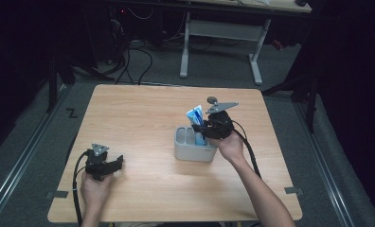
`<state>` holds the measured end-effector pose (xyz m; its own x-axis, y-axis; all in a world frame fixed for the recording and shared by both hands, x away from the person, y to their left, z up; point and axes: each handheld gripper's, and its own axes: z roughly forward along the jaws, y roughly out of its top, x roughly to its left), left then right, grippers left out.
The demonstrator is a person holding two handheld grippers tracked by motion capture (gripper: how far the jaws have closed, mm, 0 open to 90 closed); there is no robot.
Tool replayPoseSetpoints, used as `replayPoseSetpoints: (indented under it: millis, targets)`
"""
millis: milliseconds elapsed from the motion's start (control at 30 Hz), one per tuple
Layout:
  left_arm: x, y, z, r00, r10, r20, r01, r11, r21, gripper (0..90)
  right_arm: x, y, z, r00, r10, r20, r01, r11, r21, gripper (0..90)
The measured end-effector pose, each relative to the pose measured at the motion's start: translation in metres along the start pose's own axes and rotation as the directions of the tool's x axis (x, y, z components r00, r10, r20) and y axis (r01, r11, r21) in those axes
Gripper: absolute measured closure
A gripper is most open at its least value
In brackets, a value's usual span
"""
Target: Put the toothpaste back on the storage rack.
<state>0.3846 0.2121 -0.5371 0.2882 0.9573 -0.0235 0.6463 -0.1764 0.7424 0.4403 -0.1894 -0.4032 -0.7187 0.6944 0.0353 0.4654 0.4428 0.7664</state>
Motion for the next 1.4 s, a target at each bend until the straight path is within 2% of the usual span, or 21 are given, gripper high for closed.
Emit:
replayPoseSetpoints:
  millis: [800,967,1000,1200,1400]
  targets:
    - [-0.001,0.0,0.0,1.0,0.006,-0.004,-0.006,1.0,0.003,27.6,0.003,-0.005,0.009,0.9998,-0.001,-0.02,0.001,1.0,0.028,65.7]
    - [-0.001,0.0,0.0,1.0,0.006,-0.004,-0.006,1.0,0.003,27.6,0.002,-0.003,0.007,0.9999,0.0,-0.014,0.0,1.0,0.009,61.1]
    - [-0.001,0.0,0.0,1.0,0.008,-0.004,-0.008,1.0,0.004,27.6,0.001,-0.003,0.006,0.9997,0.012,-0.022,-0.011,1.0,0.012,57.4]
    - [-0.001,0.0,0.0,1.0,0.008,-0.004,-0.008,1.0,0.004,27.6,0.001,-0.005,0.008,0.9998,0.008,-0.017,-0.008,1.0,0.02,53.4]
    - [-0.001,0.0,0.0,1.0,0.008,-0.004,-0.008,1.0,0.004,27.5,0.005,-0.003,-0.002,0.9997,-0.006,-0.022,0.006,1.0,-0.02,50.5]
